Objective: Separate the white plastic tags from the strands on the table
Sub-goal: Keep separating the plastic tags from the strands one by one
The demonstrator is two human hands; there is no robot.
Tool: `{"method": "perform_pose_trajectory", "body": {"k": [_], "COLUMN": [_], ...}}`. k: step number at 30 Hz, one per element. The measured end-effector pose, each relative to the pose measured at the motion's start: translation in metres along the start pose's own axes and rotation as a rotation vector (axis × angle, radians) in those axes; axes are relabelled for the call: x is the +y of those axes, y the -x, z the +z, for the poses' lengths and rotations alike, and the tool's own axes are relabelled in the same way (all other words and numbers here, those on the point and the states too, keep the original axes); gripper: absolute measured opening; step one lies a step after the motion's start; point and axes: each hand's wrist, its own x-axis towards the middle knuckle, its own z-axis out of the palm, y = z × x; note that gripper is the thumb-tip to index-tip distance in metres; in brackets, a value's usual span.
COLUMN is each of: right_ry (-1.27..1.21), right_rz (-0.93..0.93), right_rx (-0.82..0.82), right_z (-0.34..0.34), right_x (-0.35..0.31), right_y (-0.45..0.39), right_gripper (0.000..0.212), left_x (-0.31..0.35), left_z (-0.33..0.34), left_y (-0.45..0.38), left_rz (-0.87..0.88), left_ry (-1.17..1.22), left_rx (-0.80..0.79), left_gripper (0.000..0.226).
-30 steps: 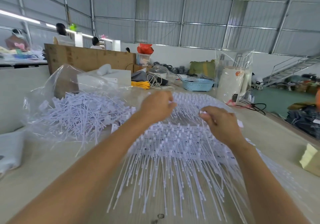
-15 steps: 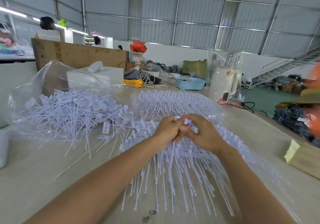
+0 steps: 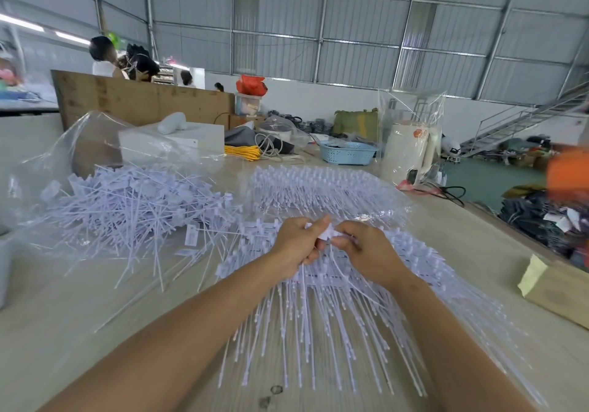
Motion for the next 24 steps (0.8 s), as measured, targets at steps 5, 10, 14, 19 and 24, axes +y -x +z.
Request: {"method": "perform_pose_trajectory", "body": {"k": [5, 10, 14, 19, 24], "right_ry": [0.189, 0.369, 0.229, 0.037, -0.071], "right_rz": [-0.015, -0.029, 0.173, 0.064, -0.017], "right_rx": [0.073, 0.196, 0.324, 0.395, 0.263], "right_z": [0.0, -0.008, -0.026, -0.03, -0.019], "right_x": [-0.002, 0.011, 0.028, 0.006, -0.016], "right_y": [0.001, 0.003, 0.01, 0.002, -0.003], "right_gripper": [0.015, 0.017, 0.024, 0.016, 0.016], "left_x": [0.005, 0.022, 0.044, 0.029, 0.013], "left_z": [-0.002, -0.007, -0.017, -0.034, -0.026], "left_y": [-0.001, 0.005, 0.005, -0.019, -0.019], "left_rz": [-0.026, -0.13, -0.054, -0.065, -0.163], "left_ry": [-0.106, 0.001, 0.355, 0.603, 0.316], "left_rx": [0.016, -0.257, -0.593, -0.132, -0.1], "left_gripper": [0.032, 0.041, 0.034, 0.026, 0.018]}}
